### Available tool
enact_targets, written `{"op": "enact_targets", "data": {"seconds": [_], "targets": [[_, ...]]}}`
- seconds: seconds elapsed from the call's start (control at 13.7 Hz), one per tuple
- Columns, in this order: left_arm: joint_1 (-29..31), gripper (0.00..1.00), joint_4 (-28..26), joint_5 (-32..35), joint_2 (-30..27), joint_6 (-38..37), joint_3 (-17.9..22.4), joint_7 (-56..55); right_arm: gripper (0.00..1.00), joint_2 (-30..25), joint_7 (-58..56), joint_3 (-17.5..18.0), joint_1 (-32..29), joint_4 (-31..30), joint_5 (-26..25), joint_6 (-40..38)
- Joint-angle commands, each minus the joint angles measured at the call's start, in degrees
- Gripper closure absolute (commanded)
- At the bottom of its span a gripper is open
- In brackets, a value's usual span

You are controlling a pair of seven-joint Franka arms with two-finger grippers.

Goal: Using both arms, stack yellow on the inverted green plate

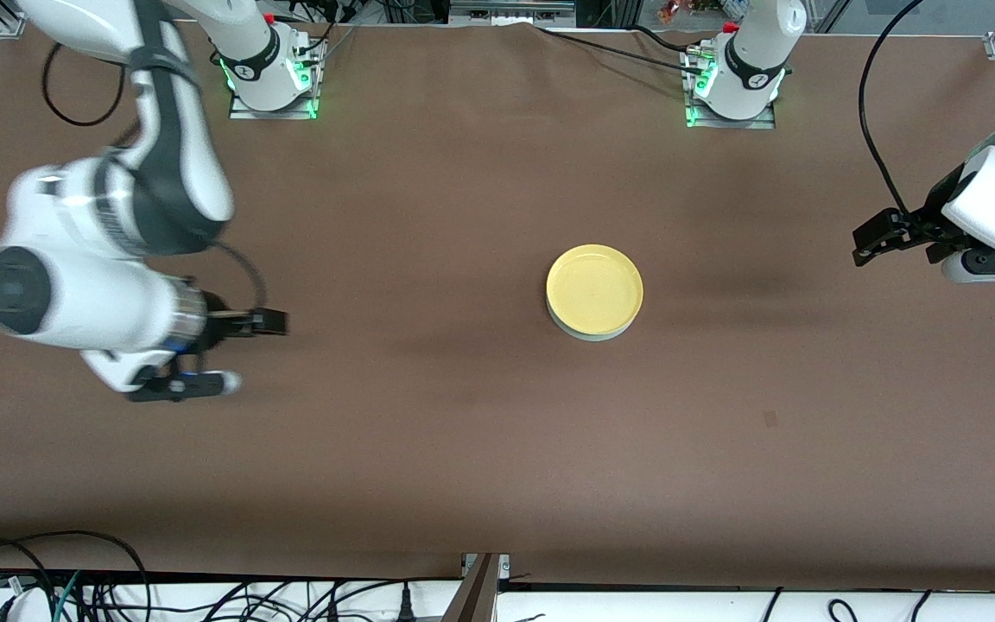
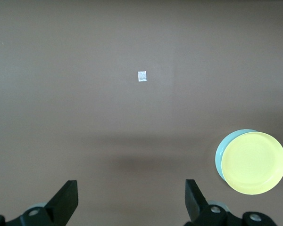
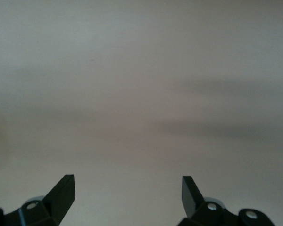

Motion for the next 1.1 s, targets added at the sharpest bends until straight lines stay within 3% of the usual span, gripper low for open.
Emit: {"op": "enact_targets", "data": {"seconds": [0.0,0.22,0.51,0.73,1.02], "targets": [[0.5,0.0,1.2,-1.2,0.5,-0.2,-0.2,1.2,0.0,-9.2,-0.2,1.8,-2.9,-6.6,-1.5,-2.6],[-0.1,0.0,1.4,-0.6,0.4,-0.4,-0.4,1.0,0.0,-16.4,-1.1,2.1,-4.2,-7.4,-11.1,-8.4],[-0.3,0.0,1.6,-0.6,0.6,-1.3,-0.5,1.1,0.0,-23.9,-1.2,2.1,-7.4,-10.1,-11.7,-8.3],[-0.4,0.0,1.9,-0.6,0.6,-1.5,-0.5,0.9,0.0,-26.1,-1.6,2.4,-10.1,-10.8,-11.6,-11.4],[-0.8,0.0,2.2,-0.6,0.7,-2.1,-0.5,0.9,0.0,-29.4,-1.2,8.4,-13.8,-14.3,-15.7,-12.8]]}}
